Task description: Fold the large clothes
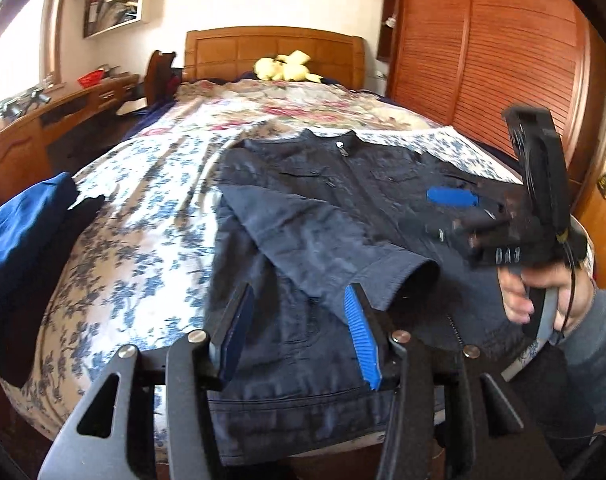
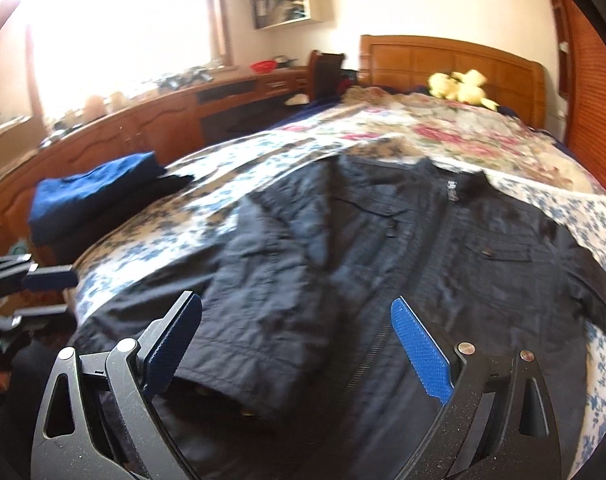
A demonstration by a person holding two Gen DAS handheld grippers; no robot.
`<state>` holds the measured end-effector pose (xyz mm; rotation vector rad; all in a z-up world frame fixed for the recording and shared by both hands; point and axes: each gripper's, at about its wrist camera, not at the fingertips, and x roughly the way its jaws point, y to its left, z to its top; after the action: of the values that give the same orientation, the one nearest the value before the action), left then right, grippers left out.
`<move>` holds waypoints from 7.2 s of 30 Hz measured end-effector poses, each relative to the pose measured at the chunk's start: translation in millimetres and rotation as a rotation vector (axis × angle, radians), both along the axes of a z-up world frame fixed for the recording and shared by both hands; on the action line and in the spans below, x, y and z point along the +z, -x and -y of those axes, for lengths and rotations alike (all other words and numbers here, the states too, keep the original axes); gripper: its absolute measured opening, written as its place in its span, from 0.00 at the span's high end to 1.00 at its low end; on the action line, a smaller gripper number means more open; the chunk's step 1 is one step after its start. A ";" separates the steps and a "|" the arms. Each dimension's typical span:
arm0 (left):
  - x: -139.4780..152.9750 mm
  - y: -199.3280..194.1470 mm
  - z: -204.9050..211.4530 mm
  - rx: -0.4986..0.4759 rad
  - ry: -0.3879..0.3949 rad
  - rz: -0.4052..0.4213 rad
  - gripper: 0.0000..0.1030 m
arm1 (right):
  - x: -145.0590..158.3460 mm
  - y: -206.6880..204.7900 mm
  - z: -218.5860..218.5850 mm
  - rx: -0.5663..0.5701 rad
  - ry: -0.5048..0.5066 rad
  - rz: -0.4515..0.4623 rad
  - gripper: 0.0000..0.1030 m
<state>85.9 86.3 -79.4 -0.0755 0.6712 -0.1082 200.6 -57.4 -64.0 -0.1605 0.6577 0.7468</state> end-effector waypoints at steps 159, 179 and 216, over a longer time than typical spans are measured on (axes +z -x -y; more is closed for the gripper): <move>-12.5 -142.8 129.4 -0.336 -0.027 0.141 0.55 | 122.1 -83.0 342.6 -0.731 0.434 0.149 0.97; -8.7 -110.2 3.8 -0.145 0.031 0.136 0.55 | 182.3 -65.6 104.9 -0.355 0.328 0.352 0.97; -7.6 -102.2 -14.7 -0.102 0.033 0.152 0.55 | 40.4 8.8 44.7 -0.117 0.220 -0.021 0.53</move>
<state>188.2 101.0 -87.0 -0.0639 0.5219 -0.2207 191.9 -102.1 -23.7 -0.3130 0.7628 0.5633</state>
